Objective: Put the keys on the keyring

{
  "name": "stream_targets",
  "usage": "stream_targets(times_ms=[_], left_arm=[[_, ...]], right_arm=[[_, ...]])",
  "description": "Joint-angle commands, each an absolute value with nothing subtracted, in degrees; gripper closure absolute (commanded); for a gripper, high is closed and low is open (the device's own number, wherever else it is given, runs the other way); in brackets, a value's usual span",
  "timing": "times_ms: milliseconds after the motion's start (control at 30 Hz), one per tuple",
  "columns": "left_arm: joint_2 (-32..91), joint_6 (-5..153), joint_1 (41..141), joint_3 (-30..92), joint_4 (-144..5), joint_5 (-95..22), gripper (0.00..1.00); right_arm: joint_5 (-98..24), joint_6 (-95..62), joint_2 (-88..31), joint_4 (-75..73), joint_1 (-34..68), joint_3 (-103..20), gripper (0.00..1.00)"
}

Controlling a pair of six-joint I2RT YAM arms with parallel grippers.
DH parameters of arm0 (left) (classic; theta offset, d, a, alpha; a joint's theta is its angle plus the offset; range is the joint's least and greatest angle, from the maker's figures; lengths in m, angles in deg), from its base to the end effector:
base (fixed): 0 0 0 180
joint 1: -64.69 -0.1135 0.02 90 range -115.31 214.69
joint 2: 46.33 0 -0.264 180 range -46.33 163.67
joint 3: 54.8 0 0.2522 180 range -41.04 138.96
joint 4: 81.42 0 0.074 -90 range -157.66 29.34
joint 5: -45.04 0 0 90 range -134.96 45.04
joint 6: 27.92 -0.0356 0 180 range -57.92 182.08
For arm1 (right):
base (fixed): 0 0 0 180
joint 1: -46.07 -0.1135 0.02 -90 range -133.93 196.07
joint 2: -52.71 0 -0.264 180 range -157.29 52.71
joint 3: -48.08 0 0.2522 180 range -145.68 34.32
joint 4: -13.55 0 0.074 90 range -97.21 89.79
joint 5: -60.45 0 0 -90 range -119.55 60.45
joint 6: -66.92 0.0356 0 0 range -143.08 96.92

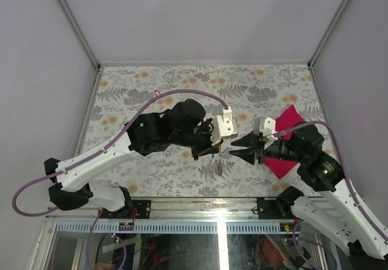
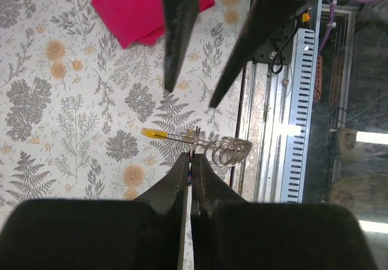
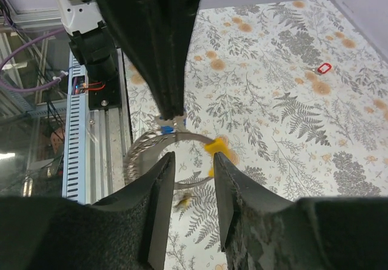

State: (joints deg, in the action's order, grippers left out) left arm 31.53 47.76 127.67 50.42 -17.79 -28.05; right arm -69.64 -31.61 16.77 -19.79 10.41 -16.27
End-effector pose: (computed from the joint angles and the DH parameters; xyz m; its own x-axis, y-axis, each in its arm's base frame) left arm 0.1160 -0.2502 0.4236 -0.0232 0.5665 -0.8237 0.9956 0.0884 0.0327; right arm 0.0914 0.0938 0.3797 0.0744 -0.0863 -0.9935 -0.9670 0.2374 -0.0930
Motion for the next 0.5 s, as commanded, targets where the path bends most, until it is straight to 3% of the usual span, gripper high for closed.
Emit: stream_targets(times_ms=[0,467], left_arm=[[32.6,45.5,130.0,53.8,-13.9,-32.8,1.00],[32.8,45.3,131.4,55.1,-13.9,-34.3,1.00]], right_arm=[[-72.3,-28.2,16.3,-8.9,10.6,-13.8,0.61],[-80.8,-23.6,11.6,-3.8,10.6,-12.5,0.64]])
